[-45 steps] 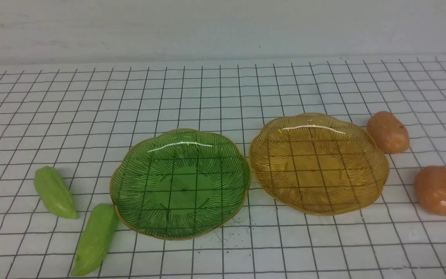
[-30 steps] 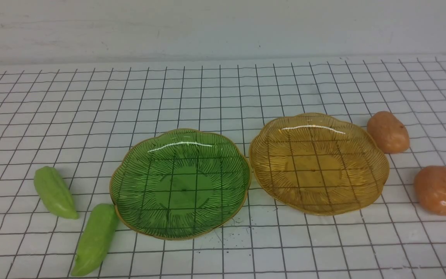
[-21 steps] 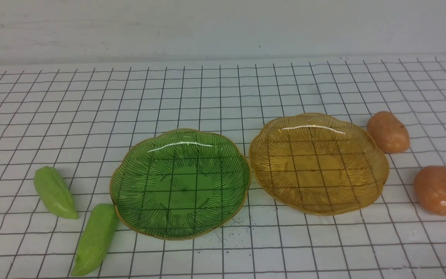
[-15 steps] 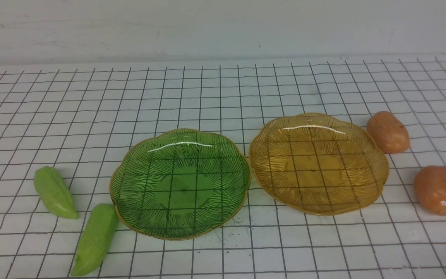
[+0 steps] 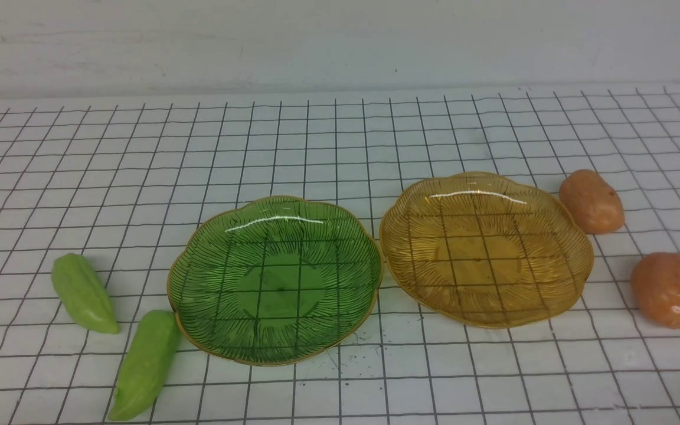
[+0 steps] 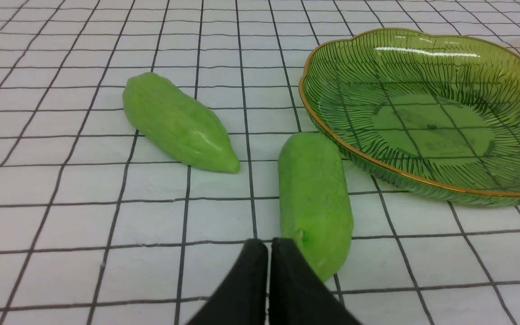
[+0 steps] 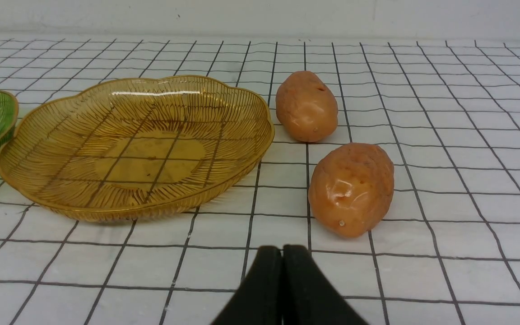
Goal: Put different types of vegetables on the plate.
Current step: 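Put the potato onto the plate, then put the green cucumber next to the left plate into that plate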
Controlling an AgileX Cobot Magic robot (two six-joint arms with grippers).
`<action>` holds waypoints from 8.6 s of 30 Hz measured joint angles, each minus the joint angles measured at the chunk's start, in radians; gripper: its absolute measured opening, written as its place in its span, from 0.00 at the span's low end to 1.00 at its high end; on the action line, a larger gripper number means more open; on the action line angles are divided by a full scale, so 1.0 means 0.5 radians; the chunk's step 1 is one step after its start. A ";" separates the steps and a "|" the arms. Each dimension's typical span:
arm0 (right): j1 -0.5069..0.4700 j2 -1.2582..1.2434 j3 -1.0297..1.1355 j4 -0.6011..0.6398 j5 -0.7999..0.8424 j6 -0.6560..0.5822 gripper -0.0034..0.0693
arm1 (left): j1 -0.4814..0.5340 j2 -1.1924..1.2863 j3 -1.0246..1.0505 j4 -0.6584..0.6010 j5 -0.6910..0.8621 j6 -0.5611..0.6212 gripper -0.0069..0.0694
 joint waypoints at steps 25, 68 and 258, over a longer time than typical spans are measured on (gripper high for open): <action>0.000 0.405 -0.710 0.841 0.276 0.230 0.03 | 0.000 0.309 -0.561 -1.486 0.454 -0.097 0.08; 0.000 3.578 -1.822 -1.239 0.272 1.698 0.88 | 0.000 1.426 -0.970 -0.723 1.119 -0.073 0.15; 0.441 2.015 -1.922 0.509 1.731 -0.364 0.03 | 0.000 3.174 -1.526 -0.328 0.685 0.258 0.54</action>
